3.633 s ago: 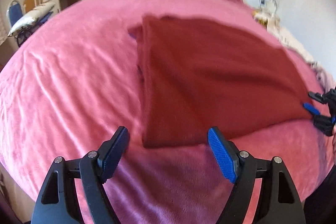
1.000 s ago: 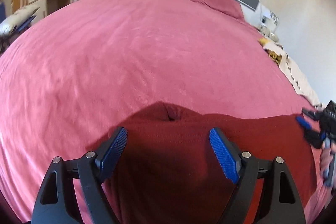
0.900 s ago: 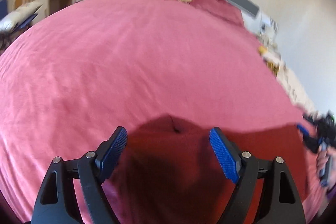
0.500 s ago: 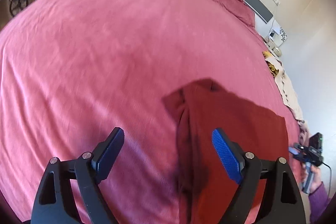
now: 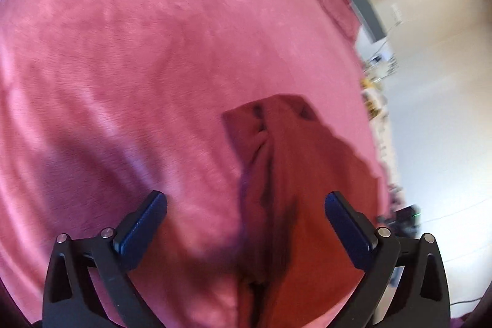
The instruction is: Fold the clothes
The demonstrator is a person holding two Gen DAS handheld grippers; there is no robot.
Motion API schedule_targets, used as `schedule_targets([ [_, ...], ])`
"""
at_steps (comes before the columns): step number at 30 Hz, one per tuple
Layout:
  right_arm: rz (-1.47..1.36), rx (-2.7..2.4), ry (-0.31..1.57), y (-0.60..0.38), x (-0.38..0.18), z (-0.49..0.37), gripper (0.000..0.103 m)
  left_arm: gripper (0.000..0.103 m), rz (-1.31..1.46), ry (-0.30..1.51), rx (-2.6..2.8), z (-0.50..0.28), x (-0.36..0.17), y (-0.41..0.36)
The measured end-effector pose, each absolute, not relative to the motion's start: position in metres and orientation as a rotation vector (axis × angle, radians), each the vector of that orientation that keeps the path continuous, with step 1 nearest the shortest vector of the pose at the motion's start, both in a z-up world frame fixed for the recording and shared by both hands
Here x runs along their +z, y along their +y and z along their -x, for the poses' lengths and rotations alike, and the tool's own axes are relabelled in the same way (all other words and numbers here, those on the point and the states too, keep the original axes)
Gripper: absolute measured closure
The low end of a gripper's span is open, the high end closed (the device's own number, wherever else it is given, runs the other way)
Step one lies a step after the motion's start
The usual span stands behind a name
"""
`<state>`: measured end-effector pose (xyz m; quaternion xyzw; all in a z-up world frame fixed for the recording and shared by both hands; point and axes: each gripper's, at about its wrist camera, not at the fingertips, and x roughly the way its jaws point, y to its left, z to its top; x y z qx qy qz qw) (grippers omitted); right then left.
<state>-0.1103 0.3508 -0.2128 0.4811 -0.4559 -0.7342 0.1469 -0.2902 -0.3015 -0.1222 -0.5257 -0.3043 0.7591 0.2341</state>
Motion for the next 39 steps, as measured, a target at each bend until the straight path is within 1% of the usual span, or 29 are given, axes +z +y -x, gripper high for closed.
schedule_targets([
  [2, -1.378, -2.088, -1.319, 0.352, -0.215, 0.113, 0.054, 0.0, 1.431, -0.886, 2.048, 0.292, -0.124, -0.302],
  [5, -1.37, -2.076, -1.269, 0.336, -0.211, 0.13, 0.052, 0.0, 1.386, -0.906, 1.98, 0.293, -0.123, -0.295],
  [7, -1.372, -2.067, -1.23, 0.333, -0.212, 0.132, 0.053, 0.0, 1.361, -0.888, 1.914, 0.292, -0.122, -0.284],
  [11, -1.357, -2.037, -1.219, 0.333, -0.213, 0.133, 0.053, 0.0, 1.389, -0.809, 1.876, 0.294, -0.126, -0.265],
  [14, -1.342, -2.011, -1.251, 0.331, -0.215, 0.136, 0.053, 0.0, 1.385, -0.837, 1.874, 0.296, -0.13, -0.265],
  [17, -1.307, -2.001, -1.26, 0.33, -0.217, 0.135, 0.054, 0.0, 1.371, -0.901, 1.849, 0.297, -0.13, -0.27],
  [20, -1.264, -1.987, -1.266, 0.331, -0.217, 0.133, 0.055, 0.0, 1.339, -0.919, 1.854, 0.297, -0.13, -0.27],
  [26, -1.186, -1.938, -1.322, 0.329, -0.224, 0.137, 0.062, 0.0, 1.313, -0.943, 1.871, 0.297, -0.128, -0.27],
  [29, -1.208, -1.927, -1.333, 0.326, -0.228, 0.145, 0.068, 0.0, 1.357, -0.906, 1.906, 0.299, -0.125, -0.263],
  [30, -1.218, -1.918, -1.338, 0.325, -0.229, 0.147, 0.071, 0.0, 1.374, -0.882, 1.92, 0.3, -0.124, -0.258],
  [33, -1.278, -1.935, -1.333, 0.324, -0.232, 0.149, 0.088, 0.0, 1.393, -0.826, 1.949, 0.3, -0.122, -0.248],
  [34, -1.286, -1.942, -1.336, 0.324, -0.232, 0.148, 0.088, 0.0, 1.389, -0.824, 1.952, 0.299, -0.122, -0.245],
  [36, -1.291, -1.958, -1.34, 0.323, -0.231, 0.146, 0.088, 0.006, 1.387, -0.796, 1.97, 0.297, -0.122, -0.24],
  [37, -1.298, -1.967, -1.349, 0.322, -0.23, 0.145, 0.088, 0.014, 1.395, -0.759, 1.99, 0.295, -0.122, -0.239],
  [38, -1.303, -1.974, -1.356, 0.322, -0.23, 0.144, 0.088, 0.036, 1.409, -0.729, 2.013, 0.294, -0.123, -0.237],
  [39, -1.305, -1.979, -1.358, 0.322, -0.229, 0.144, 0.088, 0.053, 1.442, -0.705, 2.052, 0.294, -0.125, -0.238],
])
